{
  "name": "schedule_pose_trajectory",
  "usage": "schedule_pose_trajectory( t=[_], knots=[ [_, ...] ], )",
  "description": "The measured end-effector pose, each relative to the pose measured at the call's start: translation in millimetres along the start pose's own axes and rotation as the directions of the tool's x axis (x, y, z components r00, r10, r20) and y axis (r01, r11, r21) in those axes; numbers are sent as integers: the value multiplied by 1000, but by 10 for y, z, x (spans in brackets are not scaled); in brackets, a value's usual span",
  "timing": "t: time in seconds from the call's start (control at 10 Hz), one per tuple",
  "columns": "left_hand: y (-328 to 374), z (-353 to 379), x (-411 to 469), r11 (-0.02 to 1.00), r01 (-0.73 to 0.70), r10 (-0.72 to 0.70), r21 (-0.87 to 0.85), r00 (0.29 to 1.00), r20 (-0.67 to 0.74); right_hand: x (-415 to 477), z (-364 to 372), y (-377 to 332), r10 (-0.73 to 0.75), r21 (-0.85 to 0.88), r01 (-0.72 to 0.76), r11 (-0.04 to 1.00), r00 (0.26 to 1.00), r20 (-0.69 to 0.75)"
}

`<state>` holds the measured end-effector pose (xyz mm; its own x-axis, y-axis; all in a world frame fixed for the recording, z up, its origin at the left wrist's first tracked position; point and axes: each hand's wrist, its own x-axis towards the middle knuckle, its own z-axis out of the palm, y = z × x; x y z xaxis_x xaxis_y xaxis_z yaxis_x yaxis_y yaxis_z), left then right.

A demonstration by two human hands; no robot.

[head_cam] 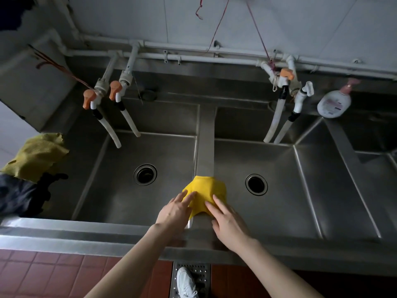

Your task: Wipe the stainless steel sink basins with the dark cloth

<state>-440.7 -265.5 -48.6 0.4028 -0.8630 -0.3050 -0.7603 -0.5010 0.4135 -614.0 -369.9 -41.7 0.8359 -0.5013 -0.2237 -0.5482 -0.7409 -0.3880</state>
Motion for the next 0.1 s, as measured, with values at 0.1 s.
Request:
schedule_pose_trajectory(
  t=[0.1],
  knots=[
    [26, -116, 4, 996, 26, -30, -83, 998, -49, 22, -186, -24, -30, -50, 30, 998, 1000, 1]
  ],
)
